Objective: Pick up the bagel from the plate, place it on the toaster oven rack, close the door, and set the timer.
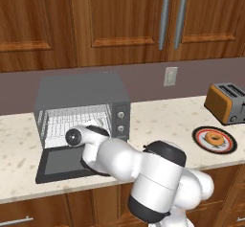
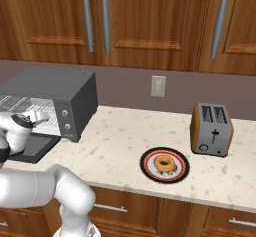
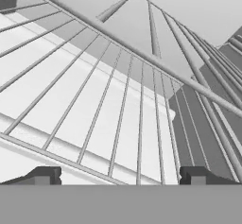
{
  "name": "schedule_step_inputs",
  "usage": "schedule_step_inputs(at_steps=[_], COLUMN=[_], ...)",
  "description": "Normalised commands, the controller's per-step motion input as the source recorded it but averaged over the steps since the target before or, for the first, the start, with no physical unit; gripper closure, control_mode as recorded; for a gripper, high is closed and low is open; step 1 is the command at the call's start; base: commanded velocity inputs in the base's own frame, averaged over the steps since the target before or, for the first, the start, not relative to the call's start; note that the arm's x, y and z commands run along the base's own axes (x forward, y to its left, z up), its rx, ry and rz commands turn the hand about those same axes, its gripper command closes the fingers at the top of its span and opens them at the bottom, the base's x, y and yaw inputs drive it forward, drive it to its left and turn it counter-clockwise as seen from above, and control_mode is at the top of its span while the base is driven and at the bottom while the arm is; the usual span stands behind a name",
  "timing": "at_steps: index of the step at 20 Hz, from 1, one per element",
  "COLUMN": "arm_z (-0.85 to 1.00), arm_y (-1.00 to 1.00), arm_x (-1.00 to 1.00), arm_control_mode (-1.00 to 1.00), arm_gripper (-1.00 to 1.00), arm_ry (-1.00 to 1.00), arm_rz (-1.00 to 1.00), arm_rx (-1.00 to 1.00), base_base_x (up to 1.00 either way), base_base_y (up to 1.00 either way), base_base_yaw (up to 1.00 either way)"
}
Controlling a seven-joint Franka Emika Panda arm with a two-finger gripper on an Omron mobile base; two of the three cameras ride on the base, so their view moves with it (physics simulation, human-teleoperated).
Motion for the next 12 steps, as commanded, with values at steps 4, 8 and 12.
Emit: schedule_step_inputs(at_steps=[4,8,12], arm_z=[-0.10,-0.15,-0.18], arm_y=[0.00,0.02,0.09], arm_x=[0.14,0.15,0.28], arm_control_mode=[-1.00,-1.00,-1.00], arm_gripper=[-1.00,-1.00,-1.00], arm_ry=[0.00,0.00,0.03], arm_rz=[0.00,0.01,0.02], arm_rx=[0.03,0.03,0.02], base_base_x=[0.00,0.00,0.00], base_base_y=[0.00,0.00,0.00], base_base_yaw=[0.00,0.00,0.00])
